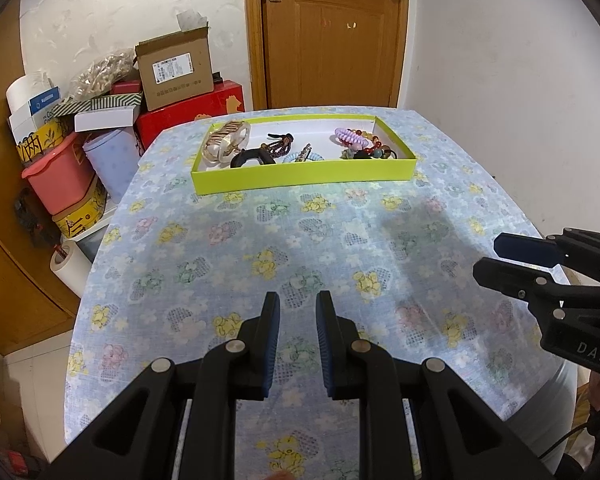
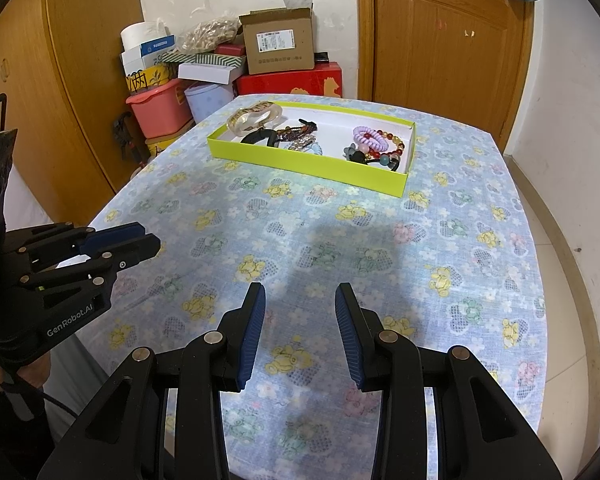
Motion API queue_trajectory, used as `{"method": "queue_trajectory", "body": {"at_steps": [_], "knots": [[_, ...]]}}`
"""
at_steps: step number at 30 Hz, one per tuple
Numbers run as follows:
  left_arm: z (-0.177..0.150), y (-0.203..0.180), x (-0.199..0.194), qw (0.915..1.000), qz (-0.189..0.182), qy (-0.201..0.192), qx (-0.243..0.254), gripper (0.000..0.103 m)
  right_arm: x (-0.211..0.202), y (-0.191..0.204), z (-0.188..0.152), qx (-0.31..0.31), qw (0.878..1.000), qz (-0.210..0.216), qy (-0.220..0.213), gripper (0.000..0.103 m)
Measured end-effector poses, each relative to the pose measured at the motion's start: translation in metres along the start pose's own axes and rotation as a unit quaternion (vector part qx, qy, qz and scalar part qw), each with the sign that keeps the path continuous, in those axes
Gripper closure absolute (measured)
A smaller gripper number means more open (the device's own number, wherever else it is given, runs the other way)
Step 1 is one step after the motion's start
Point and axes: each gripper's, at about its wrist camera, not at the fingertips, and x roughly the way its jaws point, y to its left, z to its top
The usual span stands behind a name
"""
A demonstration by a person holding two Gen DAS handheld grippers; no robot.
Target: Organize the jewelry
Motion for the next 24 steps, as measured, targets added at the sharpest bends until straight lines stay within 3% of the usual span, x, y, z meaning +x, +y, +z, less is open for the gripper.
{"method": "queue_trajectory", "body": {"at_steps": [24], "knots": [[-0.0016,-0.0003,0.0020,1.0000,-0.002,-0.001,0.002,0.084,0.0069,-0.0026,-0.0021,0.003,1.000,0.000,0.004,0.065]]}}
